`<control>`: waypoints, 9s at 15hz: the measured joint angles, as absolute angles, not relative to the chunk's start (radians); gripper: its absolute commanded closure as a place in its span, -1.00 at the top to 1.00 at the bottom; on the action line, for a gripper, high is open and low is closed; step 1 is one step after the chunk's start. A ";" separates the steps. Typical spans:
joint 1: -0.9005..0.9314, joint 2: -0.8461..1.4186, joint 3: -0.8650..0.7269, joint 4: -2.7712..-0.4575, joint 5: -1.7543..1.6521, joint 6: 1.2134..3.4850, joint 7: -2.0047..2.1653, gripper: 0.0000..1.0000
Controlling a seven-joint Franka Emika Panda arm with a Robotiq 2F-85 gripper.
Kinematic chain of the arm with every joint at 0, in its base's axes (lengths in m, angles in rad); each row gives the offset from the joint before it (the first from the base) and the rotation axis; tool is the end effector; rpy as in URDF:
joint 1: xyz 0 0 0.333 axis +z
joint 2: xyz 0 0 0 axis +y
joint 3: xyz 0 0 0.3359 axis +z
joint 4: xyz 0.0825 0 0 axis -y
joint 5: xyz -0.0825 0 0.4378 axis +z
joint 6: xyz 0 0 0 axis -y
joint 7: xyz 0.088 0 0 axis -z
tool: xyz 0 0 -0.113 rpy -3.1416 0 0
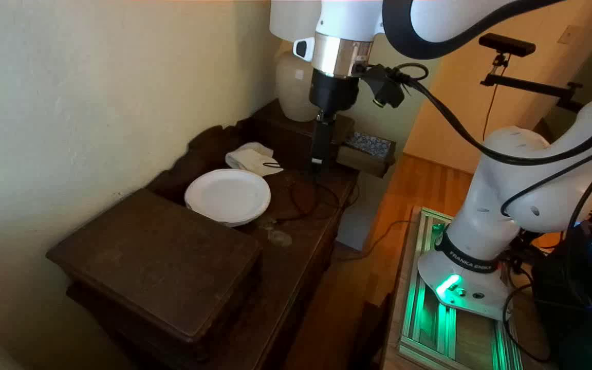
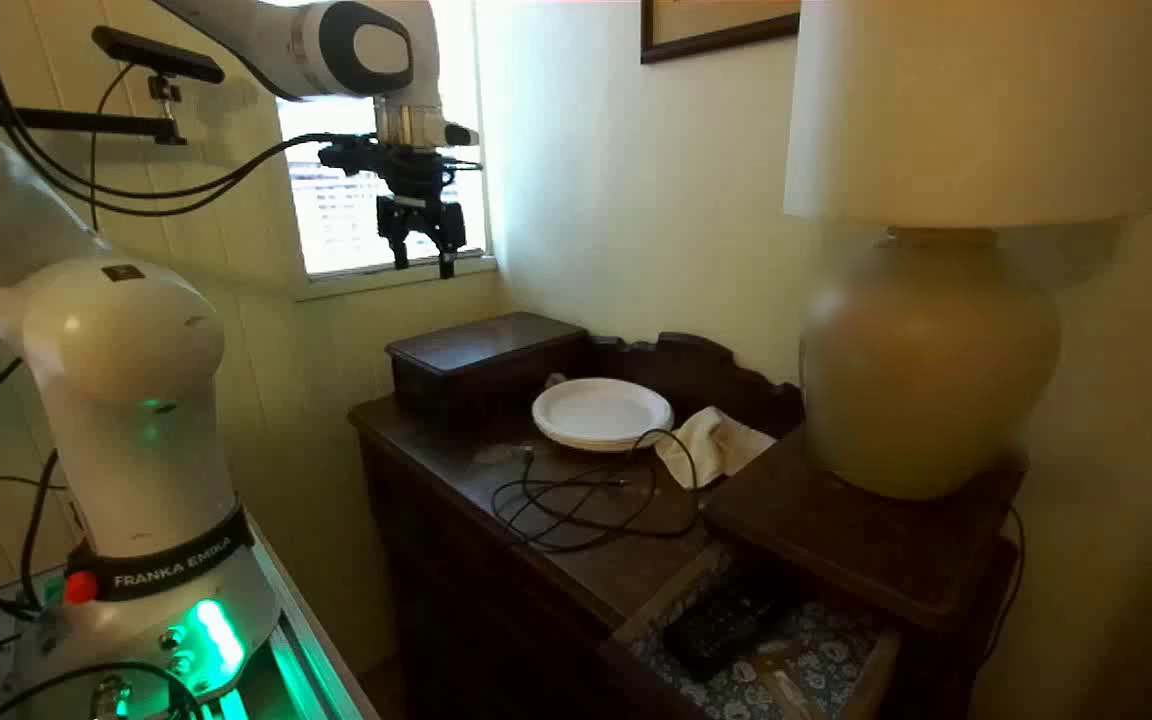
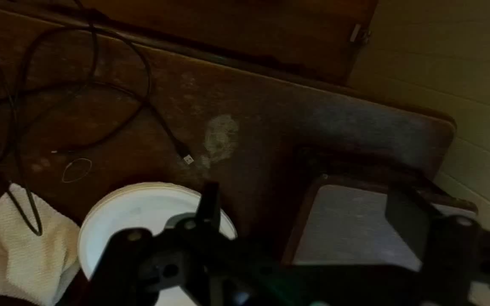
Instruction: Close the drawer completely
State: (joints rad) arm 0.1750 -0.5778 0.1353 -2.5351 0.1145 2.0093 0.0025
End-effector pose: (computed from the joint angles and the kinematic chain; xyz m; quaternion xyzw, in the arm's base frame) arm 0.3947 0.1347 0.4603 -0.9923 -0.1205 -0.0222 0.0190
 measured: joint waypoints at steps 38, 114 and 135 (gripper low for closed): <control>-0.006 -0.677 0.132 -2.759 -0.053 1.903 0.197 1.00; -0.608 0.213 -0.640 -2.648 -1.362 3.173 0.086 -1.00; -0.675 0.273 -0.588 -2.638 -1.219 3.299 0.088 -1.00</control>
